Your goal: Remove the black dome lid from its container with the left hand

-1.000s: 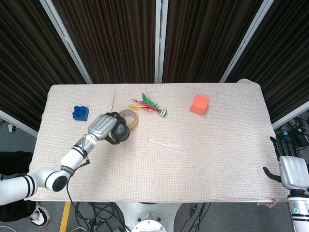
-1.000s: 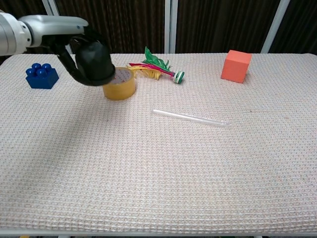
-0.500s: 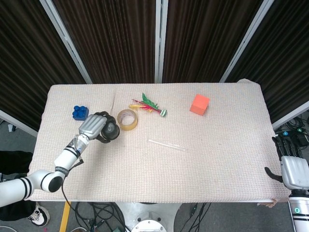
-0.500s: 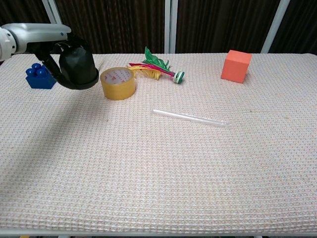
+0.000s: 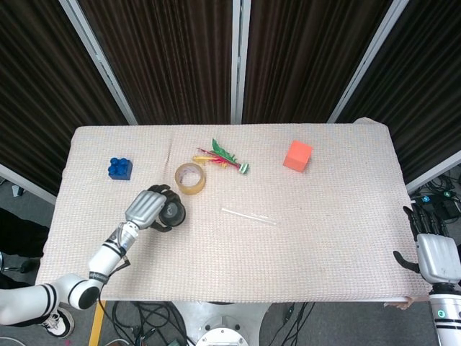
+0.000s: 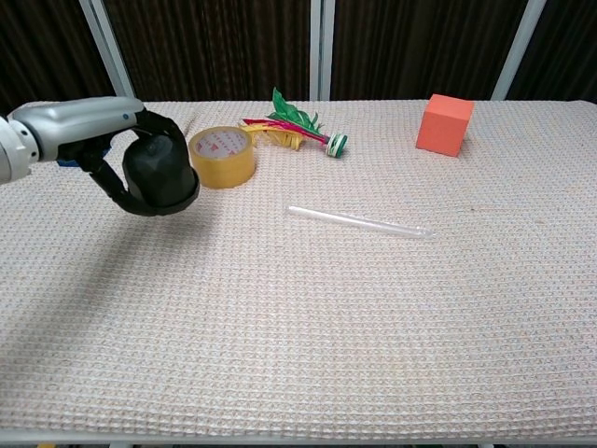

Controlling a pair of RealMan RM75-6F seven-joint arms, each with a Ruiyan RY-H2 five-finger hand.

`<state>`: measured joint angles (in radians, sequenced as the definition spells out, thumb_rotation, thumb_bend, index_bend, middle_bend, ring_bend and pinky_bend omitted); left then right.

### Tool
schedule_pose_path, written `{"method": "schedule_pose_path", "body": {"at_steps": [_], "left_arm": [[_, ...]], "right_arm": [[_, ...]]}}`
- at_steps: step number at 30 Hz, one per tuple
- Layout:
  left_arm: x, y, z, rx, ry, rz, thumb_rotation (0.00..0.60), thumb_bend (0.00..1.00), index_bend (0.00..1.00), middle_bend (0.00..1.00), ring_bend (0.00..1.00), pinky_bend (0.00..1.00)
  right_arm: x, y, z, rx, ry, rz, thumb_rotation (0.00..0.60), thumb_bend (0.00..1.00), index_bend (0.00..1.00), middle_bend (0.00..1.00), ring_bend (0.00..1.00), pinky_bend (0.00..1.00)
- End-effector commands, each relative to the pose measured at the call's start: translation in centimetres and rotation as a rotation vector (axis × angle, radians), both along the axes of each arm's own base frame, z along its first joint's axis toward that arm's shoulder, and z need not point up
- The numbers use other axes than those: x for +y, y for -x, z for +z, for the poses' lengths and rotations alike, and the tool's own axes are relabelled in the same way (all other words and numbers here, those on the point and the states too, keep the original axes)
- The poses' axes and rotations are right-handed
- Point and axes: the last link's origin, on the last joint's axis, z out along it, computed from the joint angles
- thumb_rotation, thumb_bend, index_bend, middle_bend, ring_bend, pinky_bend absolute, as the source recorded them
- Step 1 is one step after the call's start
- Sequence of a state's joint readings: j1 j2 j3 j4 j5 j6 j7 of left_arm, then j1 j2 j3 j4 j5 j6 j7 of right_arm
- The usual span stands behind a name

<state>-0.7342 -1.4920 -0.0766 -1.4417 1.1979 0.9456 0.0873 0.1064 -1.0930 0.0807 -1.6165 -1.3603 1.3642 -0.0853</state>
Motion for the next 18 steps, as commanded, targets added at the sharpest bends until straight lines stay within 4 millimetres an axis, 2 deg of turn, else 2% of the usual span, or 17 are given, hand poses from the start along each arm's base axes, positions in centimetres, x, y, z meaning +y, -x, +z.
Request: {"method": "schedule_pose_path", "body": {"at_steps": [1,10,18], "left_arm": [[-0.1,0.6,-1.5,0.01,0.021,0.007,0.6,0.2,0.38,0.5,0.17,0.19],[0.1,1.4,-3.8,0.028,0.069,0.034,0.6,0.2,0.38,0.5,0.17,0.19],[0.7,1.5,-4.0,0.027,0.068,0.036,0.6,0.2,0.37,0.45,0.17,0.19]], "right_arm": [[-0.1,-0.1,0.1,-0.001,0.003,0.001,0.6,0.13,0.0,0.0,0.0,0.0],[-0.2,-0.7,0.8,0.0,0.022,0.028,0.6,0.13,0.0,0.0,0.0,0.0],[-0.2,-0.8,0.6,-0.002,0.012,0.023,0.6,0.13,0.0,0.0,0.0,0.0]]}}
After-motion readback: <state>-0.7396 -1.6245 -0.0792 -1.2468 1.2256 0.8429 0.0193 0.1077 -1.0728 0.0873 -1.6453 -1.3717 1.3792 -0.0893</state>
